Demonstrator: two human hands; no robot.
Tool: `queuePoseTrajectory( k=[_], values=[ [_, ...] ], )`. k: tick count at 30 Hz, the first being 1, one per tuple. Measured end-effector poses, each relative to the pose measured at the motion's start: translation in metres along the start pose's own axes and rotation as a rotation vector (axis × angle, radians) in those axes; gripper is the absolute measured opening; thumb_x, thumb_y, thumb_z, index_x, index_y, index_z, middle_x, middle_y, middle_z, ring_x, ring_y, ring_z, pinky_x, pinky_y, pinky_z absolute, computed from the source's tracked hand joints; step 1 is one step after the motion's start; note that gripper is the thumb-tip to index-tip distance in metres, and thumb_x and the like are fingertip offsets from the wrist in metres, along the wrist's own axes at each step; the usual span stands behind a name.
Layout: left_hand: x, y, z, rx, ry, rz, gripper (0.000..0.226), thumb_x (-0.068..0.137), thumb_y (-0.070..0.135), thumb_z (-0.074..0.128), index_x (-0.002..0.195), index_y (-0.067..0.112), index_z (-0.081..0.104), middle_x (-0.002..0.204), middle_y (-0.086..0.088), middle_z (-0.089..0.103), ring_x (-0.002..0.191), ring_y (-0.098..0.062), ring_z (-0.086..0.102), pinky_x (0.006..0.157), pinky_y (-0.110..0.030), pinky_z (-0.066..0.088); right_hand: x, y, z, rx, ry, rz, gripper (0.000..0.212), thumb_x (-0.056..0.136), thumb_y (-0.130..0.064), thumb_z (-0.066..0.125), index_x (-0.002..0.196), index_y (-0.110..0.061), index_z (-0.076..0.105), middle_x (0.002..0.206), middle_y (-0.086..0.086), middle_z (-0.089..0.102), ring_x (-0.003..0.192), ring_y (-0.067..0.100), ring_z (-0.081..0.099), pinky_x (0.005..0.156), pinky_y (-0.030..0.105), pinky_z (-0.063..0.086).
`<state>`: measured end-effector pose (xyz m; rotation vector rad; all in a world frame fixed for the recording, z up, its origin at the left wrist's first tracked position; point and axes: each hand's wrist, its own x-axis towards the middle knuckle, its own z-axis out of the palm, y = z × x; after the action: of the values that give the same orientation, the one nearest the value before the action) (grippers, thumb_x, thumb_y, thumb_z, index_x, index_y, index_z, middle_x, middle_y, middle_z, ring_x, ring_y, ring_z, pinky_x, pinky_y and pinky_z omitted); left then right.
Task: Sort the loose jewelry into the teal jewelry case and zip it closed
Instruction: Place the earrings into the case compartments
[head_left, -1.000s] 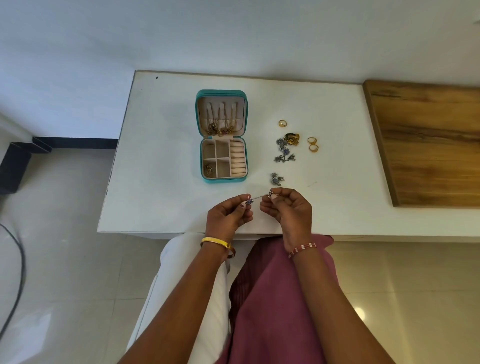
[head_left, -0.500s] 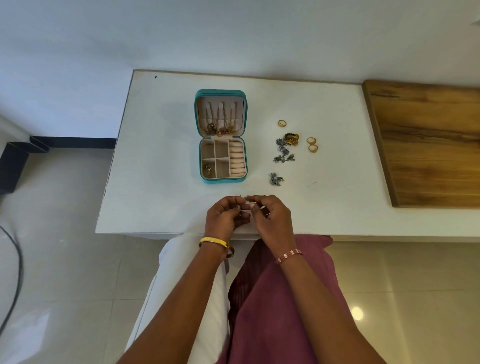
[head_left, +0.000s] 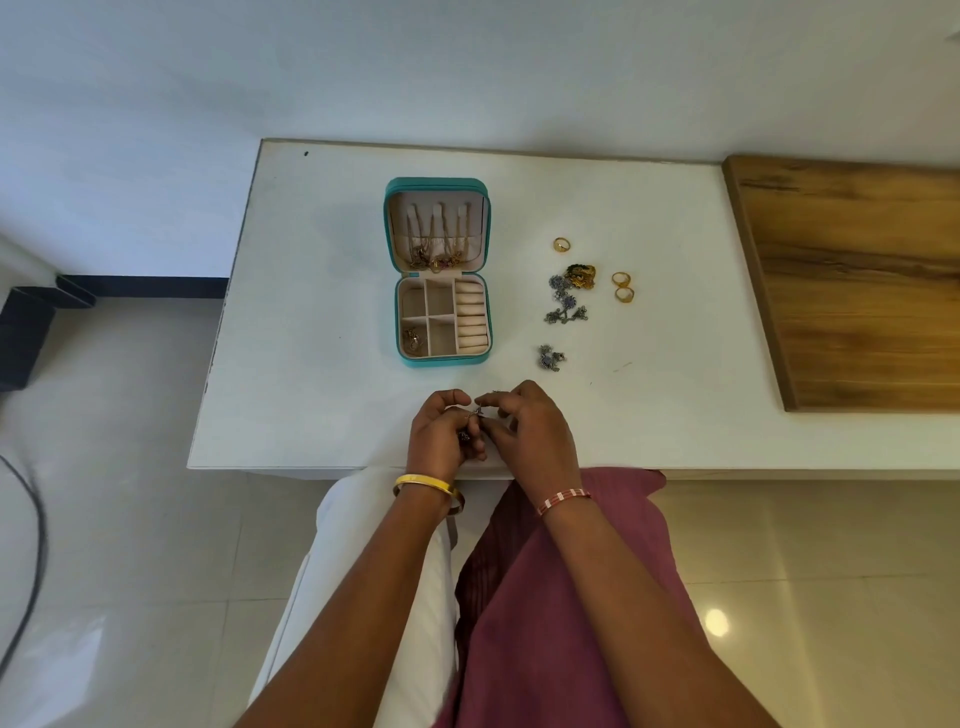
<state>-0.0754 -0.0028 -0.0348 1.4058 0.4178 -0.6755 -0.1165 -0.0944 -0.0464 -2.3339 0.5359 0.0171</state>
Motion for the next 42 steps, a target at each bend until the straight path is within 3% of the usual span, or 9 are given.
queuePoseTrajectory(
  k=[8,15,18,23,27,30,33,38,42],
  values=[
    [-0.001,-0.001,0.0,0.073,-0.008,0.042,0.031,0.087,-0.004,0.034,0.08,0.017,0.056,0.056,-0.006,0.049,0.04,-0.011,0.046,0.045,-0.022,0.045,-0.002,-0.003,-0.004,0.146,0.108,-0.067,0.012,0.08,-0.004,0.065,0.092,-0.006,0.069,0.087,0.011,0.065,0.071,0.011,0.052,0.063,0.007,0.036],
    [-0.002,-0.005,0.003,0.294,0.017,0.261,0.012,0.093,0.017,0.045,0.094,0.016,0.057,0.065,-0.002,0.056,0.052,-0.014,0.051,0.047,-0.017,0.047,-0.003,-0.001,-0.008,0.104,0.201,-0.135,0.015,0.084,-0.004,0.06,0.096,-0.003,0.069,0.088,0.015,0.067,0.08,0.025,0.063,0.072,0.029,0.049],
    [0.0,-0.006,0.002,0.379,0.041,0.328,0.01,0.091,0.02,0.05,0.096,0.014,0.057,0.073,-0.003,0.059,0.056,-0.012,0.053,0.046,-0.008,0.045,-0.004,-0.002,-0.009,0.076,0.222,-0.155,0.011,0.084,-0.007,0.06,0.091,-0.003,0.068,0.084,0.014,0.066,0.076,0.026,0.062,0.067,0.031,0.049],
    [0.005,-0.01,0.001,0.456,0.088,0.343,0.021,0.091,0.019,0.05,0.102,0.005,0.06,0.092,-0.011,0.063,0.061,-0.012,0.055,0.046,-0.006,0.045,-0.005,-0.005,-0.011,0.155,0.252,-0.126,0.007,0.083,-0.008,0.063,0.086,-0.003,0.066,0.082,0.012,0.065,0.073,0.022,0.059,0.065,0.029,0.048],
    [0.003,-0.009,0.003,0.466,0.093,0.371,0.017,0.089,0.017,0.053,0.103,0.008,0.059,0.101,-0.012,0.063,0.08,-0.02,0.059,0.059,-0.013,0.051,-0.005,-0.005,-0.009,0.205,0.249,-0.109,0.007,0.086,-0.006,0.058,0.089,-0.003,0.063,0.085,0.011,0.064,0.076,0.018,0.057,0.068,0.015,0.042],
    [-0.001,-0.007,0.003,0.526,0.08,0.518,0.021,0.086,0.011,0.058,0.107,0.012,0.056,0.102,0.004,0.059,0.084,-0.01,0.056,0.068,-0.005,0.046,-0.006,-0.006,-0.007,0.204,0.232,-0.1,0.007,0.089,-0.008,0.054,0.09,-0.004,0.06,0.085,0.009,0.063,0.074,0.012,0.052,0.065,0.007,0.036],
    [-0.004,-0.007,0.004,0.573,0.038,0.595,0.027,0.086,0.006,0.056,0.112,0.013,0.057,0.099,0.01,0.057,0.088,-0.005,0.055,0.071,-0.001,0.042,-0.006,-0.006,-0.005,0.19,0.242,-0.109,0.009,0.089,-0.01,0.053,0.09,-0.004,0.059,0.085,0.009,0.062,0.073,0.012,0.051,0.064,0.008,0.036],
    [-0.002,-0.006,0.002,0.533,0.067,0.556,0.024,0.086,0.005,0.055,0.107,0.011,0.064,0.104,-0.001,0.065,0.088,-0.006,0.057,0.075,-0.004,0.04,-0.006,-0.006,-0.004,0.187,0.276,-0.123,0.014,0.088,-0.016,0.053,0.089,-0.004,0.06,0.082,0.009,0.061,0.072,0.011,0.05,0.062,0.006,0.036],
    [-0.001,-0.003,0.001,0.315,0.041,0.454,0.023,0.085,-0.002,0.055,0.102,0.01,0.064,0.093,-0.007,0.067,0.069,0.007,0.063,0.073,-0.006,0.049,-0.002,-0.003,-0.008,0.258,0.364,-0.09,0.011,0.088,-0.011,0.053,0.088,-0.004,0.062,0.083,0.009,0.062,0.075,0.01,0.051,0.069,0.004,0.036]
  ],
)
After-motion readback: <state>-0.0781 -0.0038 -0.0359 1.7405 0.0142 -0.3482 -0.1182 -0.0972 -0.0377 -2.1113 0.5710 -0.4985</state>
